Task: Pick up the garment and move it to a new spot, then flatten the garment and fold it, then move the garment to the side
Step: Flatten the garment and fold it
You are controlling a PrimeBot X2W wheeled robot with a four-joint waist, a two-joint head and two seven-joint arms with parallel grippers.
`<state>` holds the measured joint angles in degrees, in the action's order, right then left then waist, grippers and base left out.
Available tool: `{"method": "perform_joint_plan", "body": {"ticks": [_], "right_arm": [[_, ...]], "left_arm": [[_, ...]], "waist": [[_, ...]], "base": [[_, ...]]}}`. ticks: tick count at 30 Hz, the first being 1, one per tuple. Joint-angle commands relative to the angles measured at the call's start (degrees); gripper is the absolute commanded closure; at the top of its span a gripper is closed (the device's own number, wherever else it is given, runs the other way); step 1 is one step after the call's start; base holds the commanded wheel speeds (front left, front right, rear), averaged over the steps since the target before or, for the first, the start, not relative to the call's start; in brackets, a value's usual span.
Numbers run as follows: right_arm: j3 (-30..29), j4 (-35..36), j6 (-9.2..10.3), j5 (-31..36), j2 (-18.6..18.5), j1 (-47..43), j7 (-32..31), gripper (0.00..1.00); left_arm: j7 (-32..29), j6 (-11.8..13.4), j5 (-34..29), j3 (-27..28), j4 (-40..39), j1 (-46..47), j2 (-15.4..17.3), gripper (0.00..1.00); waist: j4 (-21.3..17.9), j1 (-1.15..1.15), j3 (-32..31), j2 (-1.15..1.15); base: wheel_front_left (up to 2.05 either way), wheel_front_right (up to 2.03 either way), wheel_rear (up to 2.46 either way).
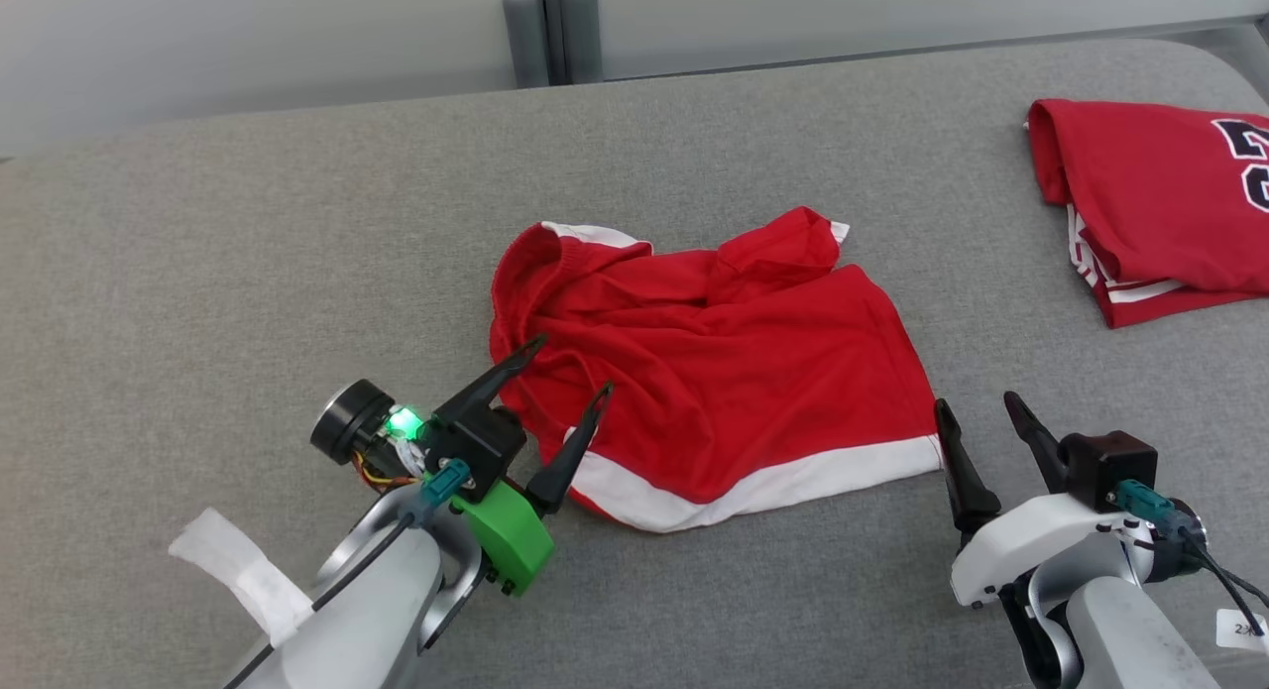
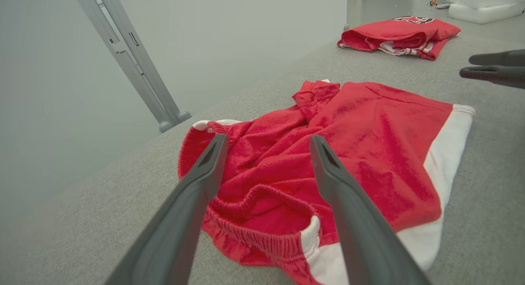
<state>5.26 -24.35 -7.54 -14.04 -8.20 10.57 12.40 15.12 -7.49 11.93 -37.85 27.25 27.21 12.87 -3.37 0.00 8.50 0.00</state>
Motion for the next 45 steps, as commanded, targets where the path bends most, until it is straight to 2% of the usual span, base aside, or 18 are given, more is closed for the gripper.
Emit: {"method": "perform_joint_plan", "body": {"ticks": [1, 9, 15, 21, 23, 24, 25, 26, 27, 31, 36, 45], "right_arm": [[0.5, -1.2, 0.12, -0.5, 0.1, 1.2, 0.3, 0.0], [3.2, -7.8, 0.12, -1.8, 0.5, 5.0, 1.6, 0.0], [5.4, -12.2, 0.12, -3.0, 0.3, 6.4, 2.1, 0.0], [7.9, -16.0, 0.11, -4.9, 0.6, 7.5, 2.3, 0.0], [8.8, -17.4, 0.11, -5.5, 0.7, 7.7, 2.0, 0.0], [9.3, -18.0, 0.11, -5.8, 0.8, 7.8, 1.8, 0.06], [9.8, -18.5, 0.1, -6.2, 0.8, 8.0, 1.8, 0.57], [10.1, -18.9, 0.1, -6.5, 0.8, 8.1, 1.9, 0.96], [10.5, -19.4, 0.1, -7.0, 0.8, 8.3, 1.9, 1.0], [11.7, -20.3, 0.13, -8.6, 0.4, 8.7, 2.2, 1.0], [12.0, -17.9, 0.12, -11.6, -0.1, 8.9, 2.7, 1.0], [12.2, -10.1, 0.11, -16.1, -3.2, 14.5, 2.5, 1.0]], "left_arm": [[-0.1, 0.0, 1.0, -1.8, 1.3, 1.3, 0.8, 0.0], [-0.3, 0.0, 5.2, -13.7, 7.5, 5.0, 3.7, 0.0], [-0.8, 0.0, 8.7, -17.4, 11.1, 5.7, 5.3, 0.0], [-0.7, 0.0, 11.6, -19.8, 12.7, 6.3, 5.2, 0.0], [-0.8, 0.0, 12.1, -20.6, 13.2, 6.7, 4.8, 0.26], [-0.8, 0.0, 12.8, -20.7, 13.4, 6.8, 4.6, 0.36], [-0.7, 0.0, 13.4, -20.8, 13.8, 6.9, 4.4, 0.77], [-0.7, 0.0, 13.7, -21.1, 14.0, 7.1, 4.3, 1.0], [-0.6, 0.0, 14.4, -21.1, 14.3, 7.2, 4.2, 1.0], [-0.4, 0.0, 15.5, -21.4, 15.0, 7.4, 4.1, 1.0], [0.0, 0.0, 17.8, -19.6, 13.5, 6.4, 3.7, 1.0], [0.0, 0.5, 21.3, -9.5, 3.0, 9.3, 6.4, 1.0]], "waist": [[-1.7, 0.0, 2.1, 0.0], [-2.4, 0.0, 3.6, 0.0], [-2.1, 0.0, 3.0, 0.0], [-1.3, 0.0, 2.6, 0.0], [-1.1, 0.0, 2.6, 0.0], [-1.1, 0.0, 2.6, 0.0], [-1.1, 0.0, 2.7, 0.0], [-1.1, 0.0, 2.7, 0.0], [-1.0, 0.0, 2.7, 0.0], [-0.8, 0.0, 2.5, 0.0], [-0.3, 0.0, 1.3, 0.0], [0.6, 0.0, 1.0, 0.0]], "base": [[0.0, 0.0, 0.0], [0.0, 0.0, 0.0], [0.0, 0.0, 0.0], [0.0, 0.0, 0.0], [0.0, 0.0, 0.0], [0.0, 0.0, 0.0], [0.0, 0.0, 0.0], [0.0, 0.0, 0.0], [0.0, 0.0, 0.0], [0.0, 0.0, 0.0], [0.0, 0.0, 0.0], [0.0, 0.0, 0.0]]}}
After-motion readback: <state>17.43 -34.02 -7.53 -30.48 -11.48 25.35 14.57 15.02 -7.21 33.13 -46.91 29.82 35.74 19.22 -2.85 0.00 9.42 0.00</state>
